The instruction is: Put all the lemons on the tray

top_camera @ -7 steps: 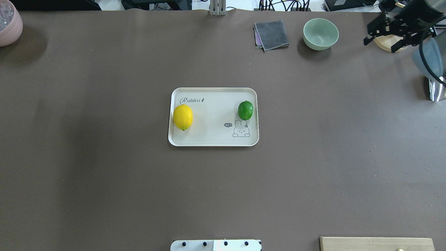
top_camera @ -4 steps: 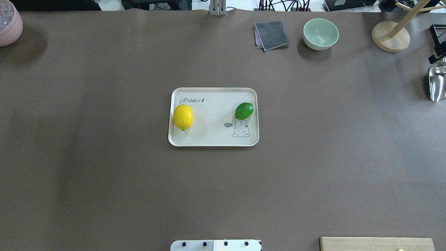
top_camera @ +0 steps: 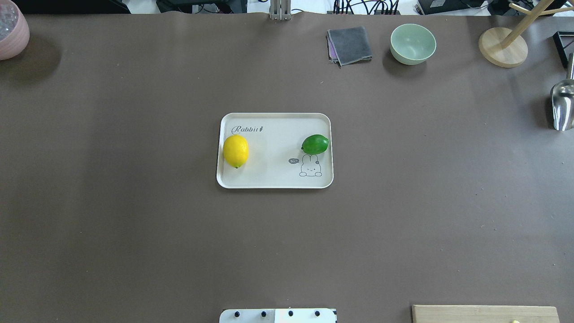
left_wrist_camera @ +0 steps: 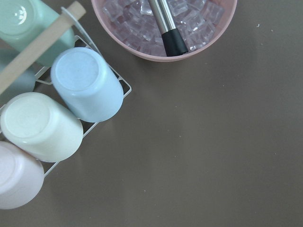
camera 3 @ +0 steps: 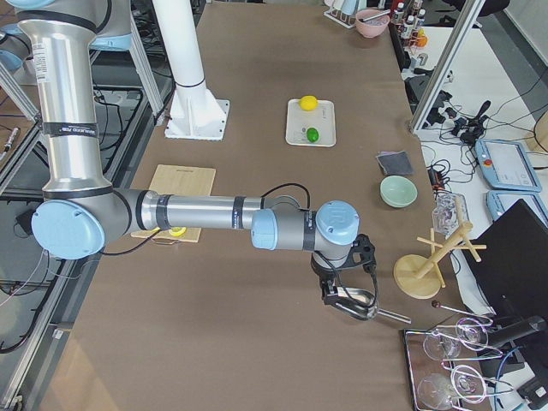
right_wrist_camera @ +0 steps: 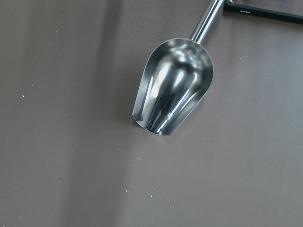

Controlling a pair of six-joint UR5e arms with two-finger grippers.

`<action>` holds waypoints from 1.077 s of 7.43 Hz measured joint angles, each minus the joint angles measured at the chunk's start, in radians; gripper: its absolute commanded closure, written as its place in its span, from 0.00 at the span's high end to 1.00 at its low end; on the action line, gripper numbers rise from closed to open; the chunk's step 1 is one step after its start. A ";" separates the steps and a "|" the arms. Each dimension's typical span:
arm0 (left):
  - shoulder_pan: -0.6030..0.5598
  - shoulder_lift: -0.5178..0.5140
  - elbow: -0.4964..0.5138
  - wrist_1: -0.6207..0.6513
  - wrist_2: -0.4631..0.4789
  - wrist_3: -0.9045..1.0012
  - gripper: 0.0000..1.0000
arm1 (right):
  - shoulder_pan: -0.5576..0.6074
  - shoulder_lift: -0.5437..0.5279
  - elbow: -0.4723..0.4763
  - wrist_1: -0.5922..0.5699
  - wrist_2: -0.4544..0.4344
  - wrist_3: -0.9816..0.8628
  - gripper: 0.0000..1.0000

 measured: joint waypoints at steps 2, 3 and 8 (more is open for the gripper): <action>-0.019 0.033 -0.022 0.055 -0.003 -0.005 0.97 | 0.008 -0.010 -0.004 -0.007 0.000 -0.003 1.00; -0.022 0.030 -0.025 0.081 -0.004 -0.006 0.97 | 0.009 -0.013 -0.006 -0.008 0.000 0.001 1.00; -0.023 0.024 -0.024 0.102 -0.002 -0.007 0.98 | 0.008 -0.019 -0.005 -0.007 0.000 0.007 1.00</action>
